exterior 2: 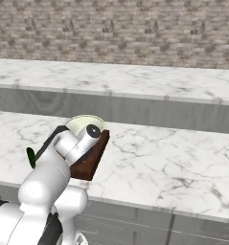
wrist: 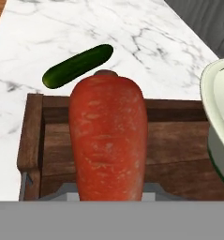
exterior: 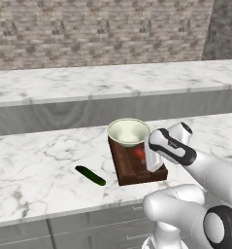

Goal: Place the two vegetables and bowl onto the tray for setting up a vegetable dip station.

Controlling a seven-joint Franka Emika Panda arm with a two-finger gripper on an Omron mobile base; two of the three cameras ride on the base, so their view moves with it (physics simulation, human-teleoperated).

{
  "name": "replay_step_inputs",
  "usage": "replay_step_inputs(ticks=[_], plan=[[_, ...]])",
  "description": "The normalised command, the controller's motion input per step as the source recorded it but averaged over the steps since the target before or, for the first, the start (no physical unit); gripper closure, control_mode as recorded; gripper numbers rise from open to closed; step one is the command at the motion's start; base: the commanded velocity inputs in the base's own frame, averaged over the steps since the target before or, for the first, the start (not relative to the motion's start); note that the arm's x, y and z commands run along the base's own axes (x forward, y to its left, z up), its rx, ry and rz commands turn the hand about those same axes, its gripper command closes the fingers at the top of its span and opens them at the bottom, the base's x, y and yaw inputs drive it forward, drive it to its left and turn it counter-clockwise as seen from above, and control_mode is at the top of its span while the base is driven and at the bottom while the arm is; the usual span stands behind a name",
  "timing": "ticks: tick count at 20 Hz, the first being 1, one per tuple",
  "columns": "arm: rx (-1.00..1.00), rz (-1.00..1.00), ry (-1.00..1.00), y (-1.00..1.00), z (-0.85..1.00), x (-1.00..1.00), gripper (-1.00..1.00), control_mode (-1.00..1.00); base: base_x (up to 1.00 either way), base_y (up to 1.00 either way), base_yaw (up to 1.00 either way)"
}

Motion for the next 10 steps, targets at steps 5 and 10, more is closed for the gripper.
replay_step_inputs(ticks=[5,10], plan=[[0.08,0.0,0.0,0.0,-0.09,0.08,1.0,-1.0,0.0,0.0,0.0],[0.04,0.0,0.0,0.03,-0.05,0.03,1.0,-1.0,0.0,0.0,0.0]])
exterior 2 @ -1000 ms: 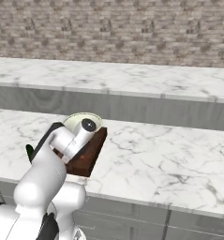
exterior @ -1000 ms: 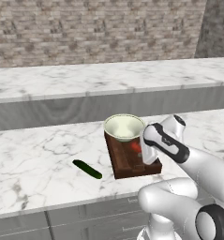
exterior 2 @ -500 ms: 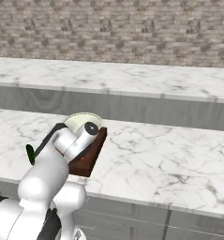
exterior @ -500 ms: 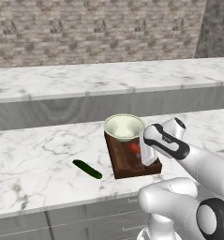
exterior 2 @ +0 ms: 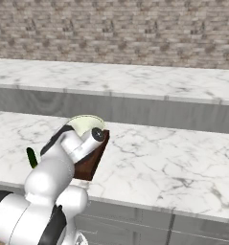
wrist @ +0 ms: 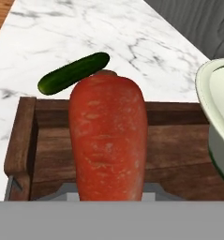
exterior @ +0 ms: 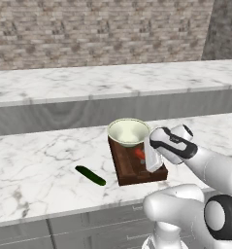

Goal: Place the two vegetables and bowl onto the tray for setting up a vegetable dip station.

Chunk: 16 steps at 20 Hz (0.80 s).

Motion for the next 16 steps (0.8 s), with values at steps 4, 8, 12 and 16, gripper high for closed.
replay_step_inputs(ticks=[4,8,12,16], plan=[[0.02,0.0,0.0,0.06,0.0,0.07,1.0,-1.0,0.0,0.0,0.0],[0.0,0.0,0.0,0.05,0.0,0.08,1.0,-1.0,0.0,0.0,0.0],[0.0,0.0,0.0,0.06,0.0,0.06,1.0,-1.0,0.0,0.0,0.0],[0.0,0.0,0.0,0.02,0.0,0.07,1.0,-1.0,0.0,0.0,0.0]])
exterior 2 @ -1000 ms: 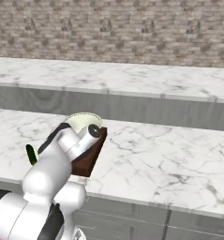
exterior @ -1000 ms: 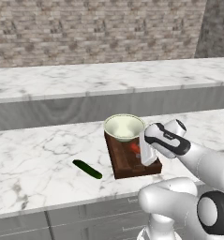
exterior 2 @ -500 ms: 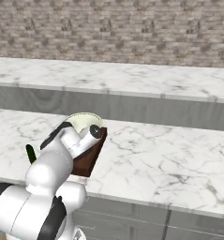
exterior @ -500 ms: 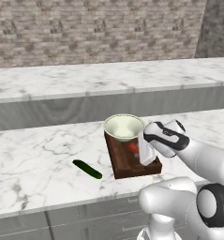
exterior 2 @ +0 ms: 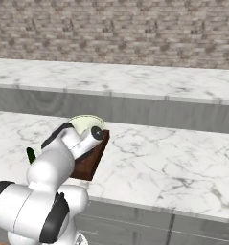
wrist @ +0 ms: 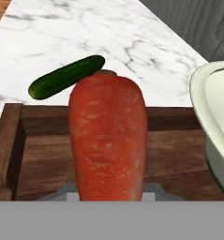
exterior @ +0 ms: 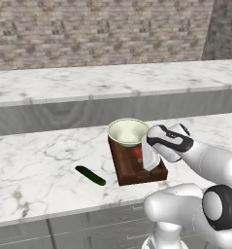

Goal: Place the two vegetables and bowl onto the tray for setting up a vegetable dip station.

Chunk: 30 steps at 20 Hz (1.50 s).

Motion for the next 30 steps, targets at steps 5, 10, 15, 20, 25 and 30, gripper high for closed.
replay_step_inputs(ticks=[5,10,15,20,25,30], plan=[[0.01,0.0,0.0,0.0,0.0,0.04,1.0,-1.0,0.0,0.0,0.0],[0.03,0.0,0.0,-0.01,-0.04,0.0,1.0,-1.0,0.0,0.0,0.0],[0.01,0.0,0.0,0.0,-0.02,0.0,1.0,-1.0,0.0,0.0,0.0],[0.0,0.0,0.0,0.0,-0.01,0.0,-1.0,-1.0,0.0,0.0,0.0],[0.0,0.0,0.0,-0.01,0.0,0.0,-1.0,-1.0,0.0,0.0,0.0],[0.0,0.0,0.01,-0.02,0.0,0.0,-1.0,-1.0,0.0,0.0,0.0]])
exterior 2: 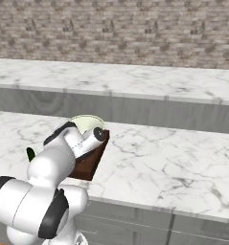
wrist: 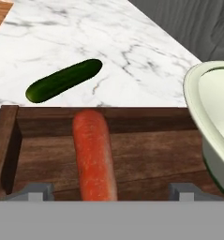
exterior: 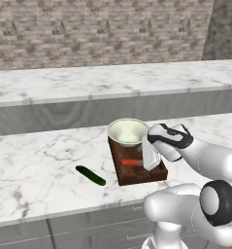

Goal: Place the two vegetables and bowl onto the tray for setting up a vegetable dip station.

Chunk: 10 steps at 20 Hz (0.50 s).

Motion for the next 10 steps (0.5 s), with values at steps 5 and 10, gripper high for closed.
replay_step_inputs(ticks=[5,10], plan=[[0.0,0.0,0.02,0.0,0.0,0.0,-1.0,-1.0,0.0,0.0,0.0],[0.0,0.0,0.02,0.0,0.03,-0.01,-1.0,-1.0,0.0,0.0,0.0]])
